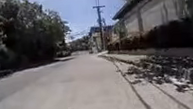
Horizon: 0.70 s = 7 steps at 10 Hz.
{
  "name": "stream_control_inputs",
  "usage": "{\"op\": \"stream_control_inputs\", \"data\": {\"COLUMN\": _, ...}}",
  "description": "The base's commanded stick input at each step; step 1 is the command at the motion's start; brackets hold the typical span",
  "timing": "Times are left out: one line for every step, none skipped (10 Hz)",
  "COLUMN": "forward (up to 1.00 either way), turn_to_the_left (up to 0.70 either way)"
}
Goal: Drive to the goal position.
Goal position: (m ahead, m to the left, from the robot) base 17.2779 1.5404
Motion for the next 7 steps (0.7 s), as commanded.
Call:
{"op": "stream_control_inputs", "data": {"forward": 1.0, "turn_to_the_left": 0.01}}
{"op": "stream_control_inputs", "data": {"forward": 1.0, "turn_to_the_left": 0.01}}
{"op": "stream_control_inputs", "data": {"forward": 1.0, "turn_to_the_left": 0.01}}
{"op": "stream_control_inputs", "data": {"forward": 1.0, "turn_to_the_left": 0.01}}
{"op": "stream_control_inputs", "data": {"forward": 1.0, "turn_to_the_left": 0.01}}
{"op": "stream_control_inputs", "data": {"forward": 1.0, "turn_to_the_left": 0.01}}
{"op": "stream_control_inputs", "data": {"forward": 1.0, "turn_to_the_left": 0.01}}
